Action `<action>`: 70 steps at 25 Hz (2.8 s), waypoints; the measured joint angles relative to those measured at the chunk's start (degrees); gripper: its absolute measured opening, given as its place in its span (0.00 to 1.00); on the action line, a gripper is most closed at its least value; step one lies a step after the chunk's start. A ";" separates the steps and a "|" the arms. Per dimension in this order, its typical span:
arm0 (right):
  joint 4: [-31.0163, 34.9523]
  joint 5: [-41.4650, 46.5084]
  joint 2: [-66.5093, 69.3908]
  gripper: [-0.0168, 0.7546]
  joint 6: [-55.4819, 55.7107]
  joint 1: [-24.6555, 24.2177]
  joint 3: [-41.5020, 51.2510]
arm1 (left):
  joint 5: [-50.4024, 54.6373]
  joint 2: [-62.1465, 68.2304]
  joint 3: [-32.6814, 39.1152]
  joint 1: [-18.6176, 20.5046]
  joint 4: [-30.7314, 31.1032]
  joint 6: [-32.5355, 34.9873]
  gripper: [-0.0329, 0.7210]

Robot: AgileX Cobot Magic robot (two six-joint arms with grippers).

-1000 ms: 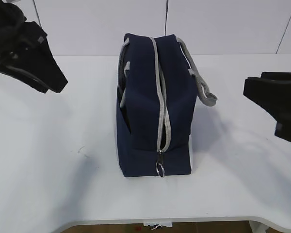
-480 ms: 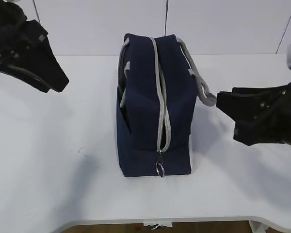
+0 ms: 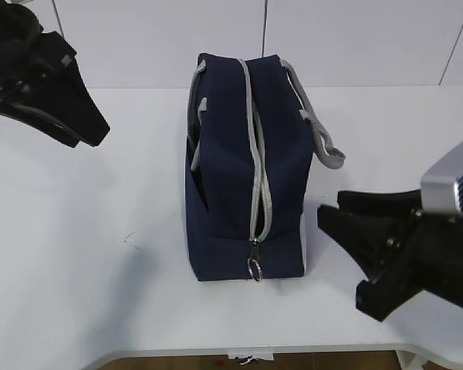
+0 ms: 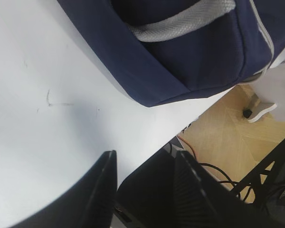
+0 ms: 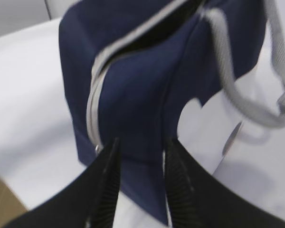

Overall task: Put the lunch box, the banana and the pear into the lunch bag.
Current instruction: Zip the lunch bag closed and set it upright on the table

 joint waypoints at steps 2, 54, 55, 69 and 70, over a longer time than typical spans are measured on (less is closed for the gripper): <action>-1.66 -1.23 1.54 0.34 1.54 0.00 1.08 | 0.00 0.00 0.00 0.00 0.00 0.00 0.45; -7.21 -32.65 40.71 0.47 9.89 0.00 -3.73 | 0.00 0.00 0.00 0.00 0.00 0.00 0.45; -7.70 -32.65 40.71 0.47 9.89 0.00 -3.85 | 0.00 0.00 0.00 0.00 0.00 0.00 0.45; -8.44 -32.65 40.71 0.47 9.89 0.00 -4.19 | 0.00 0.00 0.00 0.00 0.00 0.00 0.45; -8.44 -32.65 40.71 0.47 9.89 0.00 -4.19 | 0.00 0.00 0.00 0.00 0.00 0.00 0.45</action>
